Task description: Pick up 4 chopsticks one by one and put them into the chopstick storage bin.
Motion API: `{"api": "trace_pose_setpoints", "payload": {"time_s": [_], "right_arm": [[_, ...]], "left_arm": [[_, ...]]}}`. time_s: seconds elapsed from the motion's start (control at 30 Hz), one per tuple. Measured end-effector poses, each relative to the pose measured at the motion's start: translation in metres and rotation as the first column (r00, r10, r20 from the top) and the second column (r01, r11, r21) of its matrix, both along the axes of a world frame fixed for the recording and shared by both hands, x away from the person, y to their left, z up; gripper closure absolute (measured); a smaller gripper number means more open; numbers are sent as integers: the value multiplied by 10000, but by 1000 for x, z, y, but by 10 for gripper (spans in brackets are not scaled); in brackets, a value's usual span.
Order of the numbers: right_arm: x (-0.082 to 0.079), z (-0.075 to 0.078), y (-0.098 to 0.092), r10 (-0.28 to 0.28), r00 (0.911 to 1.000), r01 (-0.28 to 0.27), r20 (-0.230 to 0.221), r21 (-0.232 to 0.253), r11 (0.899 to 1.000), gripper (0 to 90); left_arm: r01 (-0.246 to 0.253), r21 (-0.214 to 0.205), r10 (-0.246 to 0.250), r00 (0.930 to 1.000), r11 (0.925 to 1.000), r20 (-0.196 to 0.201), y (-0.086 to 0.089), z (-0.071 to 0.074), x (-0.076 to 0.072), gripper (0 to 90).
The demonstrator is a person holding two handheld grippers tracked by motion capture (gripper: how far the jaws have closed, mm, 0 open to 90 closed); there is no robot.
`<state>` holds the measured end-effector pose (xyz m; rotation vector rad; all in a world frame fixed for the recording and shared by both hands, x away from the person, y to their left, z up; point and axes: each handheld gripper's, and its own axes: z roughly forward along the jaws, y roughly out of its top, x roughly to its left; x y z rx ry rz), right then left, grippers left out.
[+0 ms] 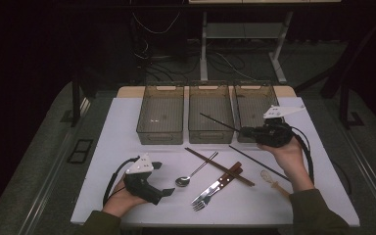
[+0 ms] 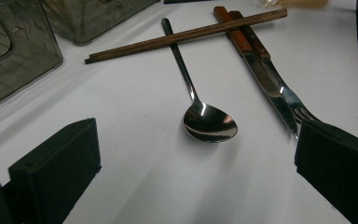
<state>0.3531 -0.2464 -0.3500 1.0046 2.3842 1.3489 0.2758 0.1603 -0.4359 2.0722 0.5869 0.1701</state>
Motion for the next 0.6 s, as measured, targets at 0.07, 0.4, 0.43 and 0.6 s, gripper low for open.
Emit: {"api": "trace_pose_setpoints", "payload": {"time_s": [0.07, 0.4, 0.43, 0.6], "right_arm": [[4, 1, 6, -13, 10000, 13, -8, -41, 10000, 860], [21, 5, 31, -106, 9995, 111, -291, 172, 9998, 860], [23, 6, 33, -126, 9994, 131, -313, 183, 9997, 860], [30, 11, 44, -157, 9995, 160, -269, 118, 9998, 860]], "left_arm": [[4, -12, -4, 10000, 10000, -21, 0, 0, 0, 0], [-17, -24, 17, 10000, 10000, -17, 0, 0, -1, 0], [-5, -25, 5, 10000, 10000, -14, 0, 0, -1, 0], [-11, -36, 11, 10000, 10000, -20, 0, 0, -1, 0]]}}
